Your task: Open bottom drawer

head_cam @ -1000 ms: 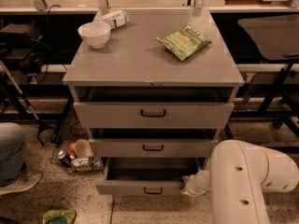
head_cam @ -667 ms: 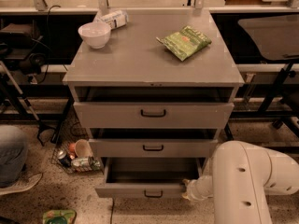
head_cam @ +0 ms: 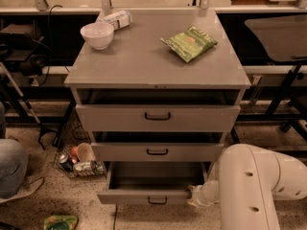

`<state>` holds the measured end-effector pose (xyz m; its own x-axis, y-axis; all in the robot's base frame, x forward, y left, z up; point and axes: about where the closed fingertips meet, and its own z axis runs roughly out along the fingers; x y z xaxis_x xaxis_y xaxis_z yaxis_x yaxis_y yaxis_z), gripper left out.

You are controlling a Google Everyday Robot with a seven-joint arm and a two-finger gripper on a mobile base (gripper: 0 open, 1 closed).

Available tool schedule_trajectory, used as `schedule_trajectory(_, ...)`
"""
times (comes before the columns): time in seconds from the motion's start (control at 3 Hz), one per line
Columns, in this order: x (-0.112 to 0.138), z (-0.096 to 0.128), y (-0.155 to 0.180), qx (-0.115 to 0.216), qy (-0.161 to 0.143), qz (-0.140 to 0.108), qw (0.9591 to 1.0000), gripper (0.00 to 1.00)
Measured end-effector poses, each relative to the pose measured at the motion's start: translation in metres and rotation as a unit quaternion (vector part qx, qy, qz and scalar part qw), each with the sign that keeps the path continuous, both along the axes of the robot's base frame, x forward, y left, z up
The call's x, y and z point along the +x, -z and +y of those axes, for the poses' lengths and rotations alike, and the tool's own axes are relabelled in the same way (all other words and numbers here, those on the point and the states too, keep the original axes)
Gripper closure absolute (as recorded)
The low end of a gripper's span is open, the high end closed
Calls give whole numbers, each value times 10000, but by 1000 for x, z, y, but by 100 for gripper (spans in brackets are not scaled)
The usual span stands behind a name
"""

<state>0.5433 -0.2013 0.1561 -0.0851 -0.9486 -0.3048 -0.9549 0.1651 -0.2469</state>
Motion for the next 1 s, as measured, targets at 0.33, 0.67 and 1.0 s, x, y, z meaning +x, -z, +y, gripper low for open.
schedule_trajectory(0.33,-17,0,5,69,96,55,9999,100)
schedule_trajectory(0.67,-17,0,1,69,97,55,9999,100)
schedule_trajectory(1.0,-17,0,1,69,97,56,9999,100)
